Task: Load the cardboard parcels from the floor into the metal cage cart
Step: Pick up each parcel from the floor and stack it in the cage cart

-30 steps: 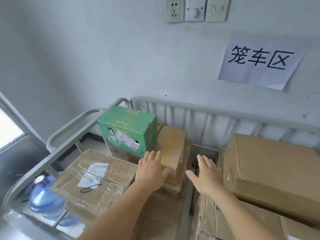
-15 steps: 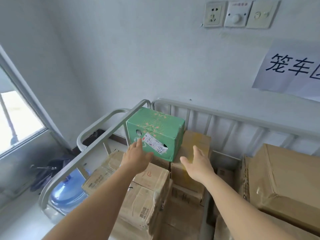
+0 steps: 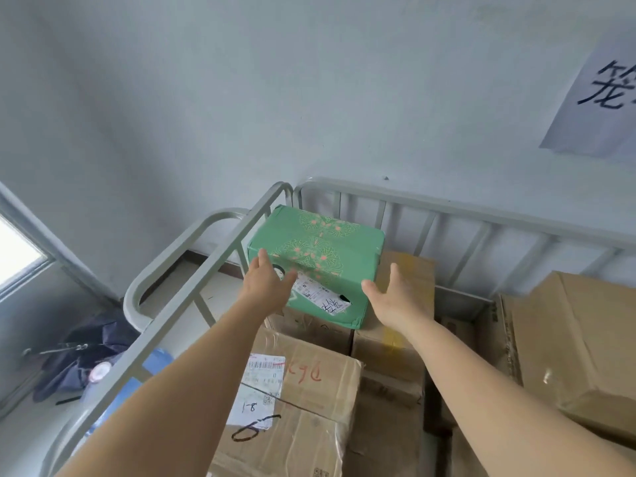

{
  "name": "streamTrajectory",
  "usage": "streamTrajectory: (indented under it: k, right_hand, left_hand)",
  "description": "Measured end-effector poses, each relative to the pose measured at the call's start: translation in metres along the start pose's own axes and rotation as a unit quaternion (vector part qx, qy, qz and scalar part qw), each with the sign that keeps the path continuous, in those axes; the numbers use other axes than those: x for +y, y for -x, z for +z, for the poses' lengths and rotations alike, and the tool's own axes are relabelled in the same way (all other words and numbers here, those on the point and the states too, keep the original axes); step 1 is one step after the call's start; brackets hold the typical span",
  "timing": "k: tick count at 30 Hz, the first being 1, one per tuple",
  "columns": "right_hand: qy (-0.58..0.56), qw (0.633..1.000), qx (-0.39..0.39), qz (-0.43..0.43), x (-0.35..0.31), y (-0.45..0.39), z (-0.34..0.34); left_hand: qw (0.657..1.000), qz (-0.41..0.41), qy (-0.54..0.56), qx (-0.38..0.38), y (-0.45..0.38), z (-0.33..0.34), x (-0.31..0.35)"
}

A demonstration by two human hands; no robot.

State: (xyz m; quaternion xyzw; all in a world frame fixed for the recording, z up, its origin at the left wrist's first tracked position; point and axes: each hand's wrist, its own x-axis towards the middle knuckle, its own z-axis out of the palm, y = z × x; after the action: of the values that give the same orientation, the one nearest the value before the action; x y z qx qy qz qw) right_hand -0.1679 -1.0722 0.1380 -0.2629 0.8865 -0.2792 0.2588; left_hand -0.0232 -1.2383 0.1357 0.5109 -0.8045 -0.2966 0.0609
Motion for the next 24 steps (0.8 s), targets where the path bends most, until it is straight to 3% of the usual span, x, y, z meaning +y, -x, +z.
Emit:
streamTrajectory:
  k: [14, 24]
  right_hand:
    - [-0.152, 0.981, 0.051, 0.108, -0.017, -0.04, 0.05]
    - [-0.152, 0.971, 0.115, 0.142, 0.011, -0.01, 0.022]
  left_hand:
    - [0.992, -0.012, 0.116, 0.053, -0.08, -0.008, -0.013]
    - [0.993, 0.001, 0.121, -0.005, -0.049, 0.006, 0.009]
